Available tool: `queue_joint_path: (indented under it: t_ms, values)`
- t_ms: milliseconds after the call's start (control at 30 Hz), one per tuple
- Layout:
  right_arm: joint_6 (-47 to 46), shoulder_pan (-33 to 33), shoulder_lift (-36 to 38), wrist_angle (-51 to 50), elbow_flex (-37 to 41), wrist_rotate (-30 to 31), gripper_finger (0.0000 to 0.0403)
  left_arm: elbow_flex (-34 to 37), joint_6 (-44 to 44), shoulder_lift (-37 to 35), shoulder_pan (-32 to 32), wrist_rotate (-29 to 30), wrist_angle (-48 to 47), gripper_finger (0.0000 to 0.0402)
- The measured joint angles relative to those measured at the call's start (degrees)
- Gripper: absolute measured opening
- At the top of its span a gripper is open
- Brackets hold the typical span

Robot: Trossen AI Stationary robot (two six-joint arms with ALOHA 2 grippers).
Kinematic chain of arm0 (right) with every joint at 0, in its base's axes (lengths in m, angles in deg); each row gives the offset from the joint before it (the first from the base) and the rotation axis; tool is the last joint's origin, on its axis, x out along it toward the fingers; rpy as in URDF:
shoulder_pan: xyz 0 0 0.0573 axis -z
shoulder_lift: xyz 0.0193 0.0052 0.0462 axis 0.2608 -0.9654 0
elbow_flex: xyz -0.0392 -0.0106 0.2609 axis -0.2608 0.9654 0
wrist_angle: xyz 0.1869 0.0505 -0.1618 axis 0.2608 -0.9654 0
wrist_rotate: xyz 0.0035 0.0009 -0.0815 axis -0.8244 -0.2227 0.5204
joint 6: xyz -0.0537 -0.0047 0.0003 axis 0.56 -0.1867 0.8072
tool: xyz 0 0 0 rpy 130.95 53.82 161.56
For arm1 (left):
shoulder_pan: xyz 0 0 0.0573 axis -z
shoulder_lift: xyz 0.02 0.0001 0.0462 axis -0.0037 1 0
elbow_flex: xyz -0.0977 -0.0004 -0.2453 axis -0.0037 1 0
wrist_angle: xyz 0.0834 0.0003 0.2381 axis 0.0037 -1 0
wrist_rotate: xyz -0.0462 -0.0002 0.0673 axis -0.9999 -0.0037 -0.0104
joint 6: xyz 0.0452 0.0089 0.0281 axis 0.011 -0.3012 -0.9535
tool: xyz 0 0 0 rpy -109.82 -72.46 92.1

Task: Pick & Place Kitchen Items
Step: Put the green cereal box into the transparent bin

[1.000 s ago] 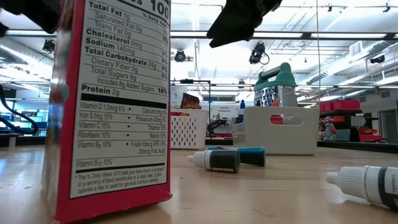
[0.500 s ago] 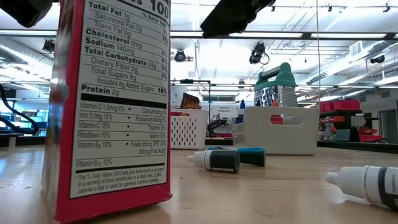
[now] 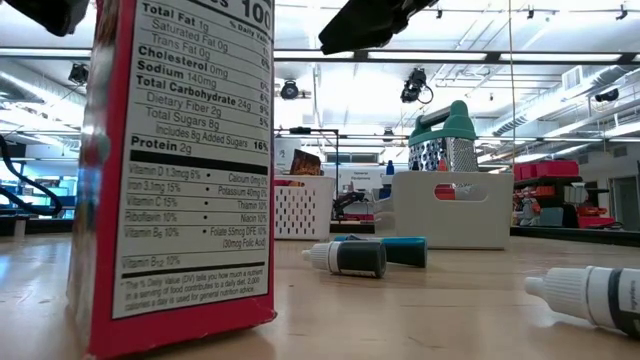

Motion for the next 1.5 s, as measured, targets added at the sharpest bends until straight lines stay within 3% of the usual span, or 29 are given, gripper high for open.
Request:
queue_joint_path:
  t_ms: [133, 300, 533, 767, 1067, 1167, 1267, 1400, 1500]
  values:
    - [0.74, 0.00, 0.00, 0.04, 0.00, -0.01, 0.0233, 0.00, -1.60, 0.00, 0.04, -0.21, -0.07, 0.0204]
    - [0.73, 0.00, 0.00, 0.06, 0.00, -0.01, 0.0233, 0.00, -3.96, 0.00, -0.33, 3.65, 0.14, 0.0204]
    - [0.54, 0.00, 0.00, 0.08, 0.00, -0.01, 0.0233, 0.00, -16.86, 0.00, -0.61, 7.49, 0.56, 0.0204]
    - [0.54, 0.00, 0.00, 0.08, 0.00, -0.01, 0.0233, 0.00, -14.40, 0.00, -2.60, 10.21, 1.79, 0.0208]
    - [0.54, 0.00, 0.00, 0.08, 0.00, -0.03, 0.0233, 0.00, -18.37, 0.00, -6.40, 12.65, 2.01, 0.0275]
    - [0.54, 0.00, 0.00, 0.08, -0.02, -0.01, 0.0233, -0.27, -21.61, 0.00, -8.11, 10.01, 3.28, 0.0295]
    - [0.54, 0.00, 0.00, 0.08, -0.02, -0.03, 0.0233, -1.86, -21.95, -0.02, -8.71, 3.69, 3.01, 0.0301]
    - [0.56, 0.00, 0.00, 0.08, -0.02, -0.03, 0.0233, -2.90, -14.11, -0.02, -7.84, -4.15, 3.01, 0.0302]
    - [0.52, 0.00, 0.00, 0.06, -0.04, -0.03, 0.0233, -2.91, -9.73, -0.02, -5.57, -5.62, 1.86, 0.0296]
